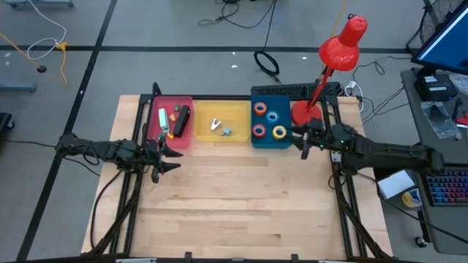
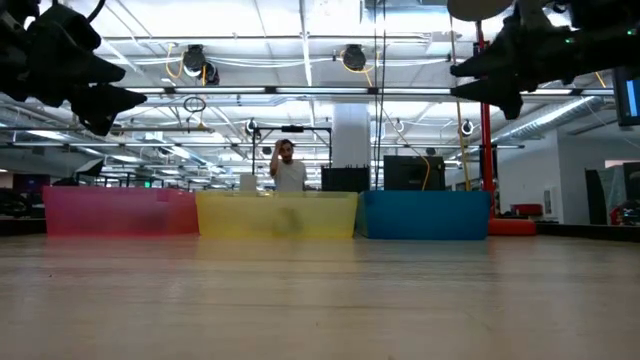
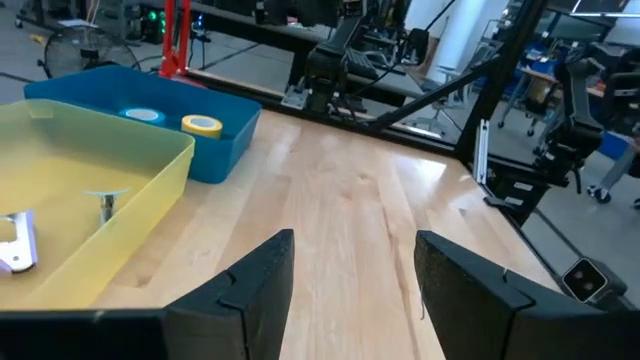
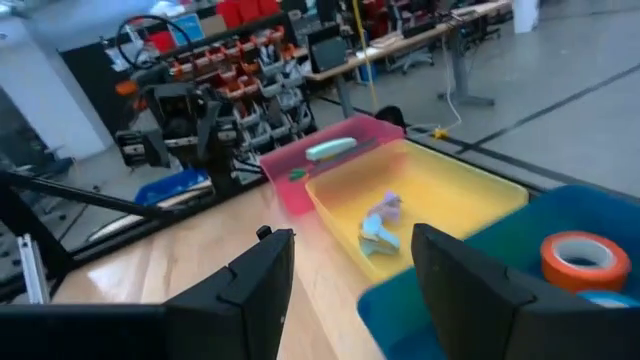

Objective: Pick and place Stapler, Stapler remover, tape
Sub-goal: Return to Home Position

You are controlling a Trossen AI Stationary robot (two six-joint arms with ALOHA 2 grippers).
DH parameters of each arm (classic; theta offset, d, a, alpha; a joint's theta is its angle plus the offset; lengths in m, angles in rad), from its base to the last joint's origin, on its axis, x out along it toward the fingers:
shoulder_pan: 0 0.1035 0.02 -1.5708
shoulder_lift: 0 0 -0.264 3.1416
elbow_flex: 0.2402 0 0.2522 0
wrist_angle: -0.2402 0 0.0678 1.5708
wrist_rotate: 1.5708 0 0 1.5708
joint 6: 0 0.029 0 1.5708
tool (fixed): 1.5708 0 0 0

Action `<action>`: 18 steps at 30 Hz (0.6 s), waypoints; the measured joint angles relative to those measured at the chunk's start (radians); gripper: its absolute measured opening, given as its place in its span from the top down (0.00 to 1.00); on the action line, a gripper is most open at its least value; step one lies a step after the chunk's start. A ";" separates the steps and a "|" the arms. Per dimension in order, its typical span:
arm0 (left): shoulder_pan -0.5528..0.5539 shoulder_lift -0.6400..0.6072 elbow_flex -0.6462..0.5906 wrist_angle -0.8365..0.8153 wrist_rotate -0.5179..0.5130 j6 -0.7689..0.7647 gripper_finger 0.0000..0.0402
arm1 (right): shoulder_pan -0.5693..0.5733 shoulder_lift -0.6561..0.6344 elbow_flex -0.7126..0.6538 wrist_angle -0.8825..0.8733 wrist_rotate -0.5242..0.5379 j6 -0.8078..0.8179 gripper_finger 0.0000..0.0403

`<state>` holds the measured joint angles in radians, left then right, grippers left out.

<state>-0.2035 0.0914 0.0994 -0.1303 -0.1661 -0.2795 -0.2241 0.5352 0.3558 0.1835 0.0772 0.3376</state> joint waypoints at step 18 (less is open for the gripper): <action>0.000 0.000 0.000 0.049 -0.002 0.109 0.48 | -0.004 -0.354 -0.002 -0.542 -0.003 -0.010 0.50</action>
<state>-0.2037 0.0914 0.0994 -0.0810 -0.1677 -0.1703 -0.2279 0.1811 0.3542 -0.3589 0.0738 0.3276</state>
